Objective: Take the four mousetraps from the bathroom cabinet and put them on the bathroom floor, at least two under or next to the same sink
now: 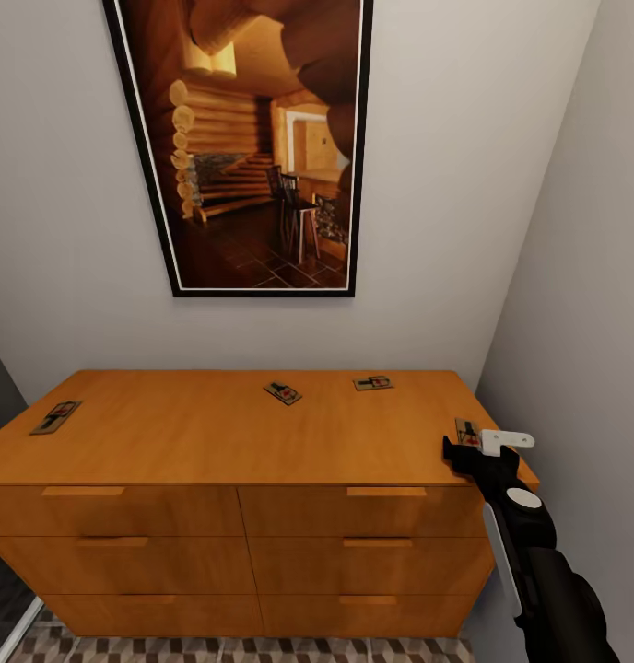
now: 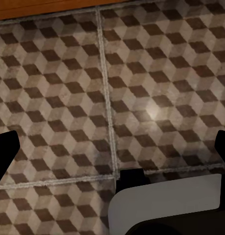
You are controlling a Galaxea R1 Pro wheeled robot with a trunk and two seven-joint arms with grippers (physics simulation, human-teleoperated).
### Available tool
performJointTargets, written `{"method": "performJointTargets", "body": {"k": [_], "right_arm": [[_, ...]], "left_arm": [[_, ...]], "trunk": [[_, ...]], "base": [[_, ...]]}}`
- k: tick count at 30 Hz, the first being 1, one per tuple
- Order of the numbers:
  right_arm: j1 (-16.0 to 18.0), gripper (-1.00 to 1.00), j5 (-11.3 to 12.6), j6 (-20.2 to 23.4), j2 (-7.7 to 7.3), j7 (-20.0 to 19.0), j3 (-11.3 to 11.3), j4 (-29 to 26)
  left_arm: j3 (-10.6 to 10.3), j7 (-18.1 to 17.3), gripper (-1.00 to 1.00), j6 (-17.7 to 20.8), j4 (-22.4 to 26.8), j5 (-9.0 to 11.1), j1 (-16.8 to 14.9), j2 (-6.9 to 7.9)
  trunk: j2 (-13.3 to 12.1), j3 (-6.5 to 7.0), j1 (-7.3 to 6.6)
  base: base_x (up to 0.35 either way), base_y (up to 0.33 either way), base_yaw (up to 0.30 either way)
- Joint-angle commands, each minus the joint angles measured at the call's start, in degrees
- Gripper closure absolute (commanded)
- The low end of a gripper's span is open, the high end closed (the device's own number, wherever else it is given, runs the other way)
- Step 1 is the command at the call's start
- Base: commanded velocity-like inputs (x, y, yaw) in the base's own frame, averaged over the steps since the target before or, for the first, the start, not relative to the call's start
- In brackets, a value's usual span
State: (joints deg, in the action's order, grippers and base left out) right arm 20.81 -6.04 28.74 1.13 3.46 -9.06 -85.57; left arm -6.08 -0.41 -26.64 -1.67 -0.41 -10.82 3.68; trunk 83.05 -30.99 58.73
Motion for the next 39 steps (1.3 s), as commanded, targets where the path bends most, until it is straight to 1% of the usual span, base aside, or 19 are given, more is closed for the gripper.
{"method": "performJointTargets", "body": {"k": [1, 9, 10, 37, 38, 39], "right_arm": [[0.0, -1.00, -0.6, 0.3, 0.03, -0.1, -0.1, 0.4], [0.0, -1.00, -0.6, 0.3, 0.02, -0.1, -0.1, 0.4], [0.0, 1.00, -0.6, 0.3, 0.02, -0.1, -0.1, 0.4], [0.0, 1.00, -0.6, 0.4, 0.09, -0.1, -0.1, 0.4], [0.0, 1.00, -0.5, 0.5, 0.11, 0.1, 1.4, -2.2], [0.0, 1.00, -0.5, 0.6, 0.10, 0.1, 1.4, -2.9]], "left_arm": [[-0.3, 0.0, -1.00, -0.3, -0.2, 0.0, -0.1, 0.01], [-0.3, 0.0, -1.00, -0.3, -0.2, 0.0, -0.1, 0.01], [-0.3, 0.0, -1.00, -0.3, -0.2, 0.0, -0.1, 0.01], [-0.3, 0.0, -1.00, -0.3, -0.2, 0.0, -0.1, 0.01], [-0.3, 0.0, -1.00, -0.3, -0.2, 0.1, -0.1, 0.01], [-0.3, 0.0, -1.00, -0.3, -0.2, 0.1, -0.1, 0.01]], "trunk": [[0.0, -0.06, 0.00], [0.0, -0.06, 0.00], [0.0, -0.06, 0.00], [0.0, -0.06, 0.00], [0.0, -0.06, 0.00], [0.0, -0.06, 0.00]], "base": [[0.000, 0.000, 0.000], [0.000, 0.000, 0.000], [0.000, 0.000, 0.000], [0.000, 0.000, 0.000], [0.000, 0.000, 0.000], [0.000, 0.000, 0.000]]}}
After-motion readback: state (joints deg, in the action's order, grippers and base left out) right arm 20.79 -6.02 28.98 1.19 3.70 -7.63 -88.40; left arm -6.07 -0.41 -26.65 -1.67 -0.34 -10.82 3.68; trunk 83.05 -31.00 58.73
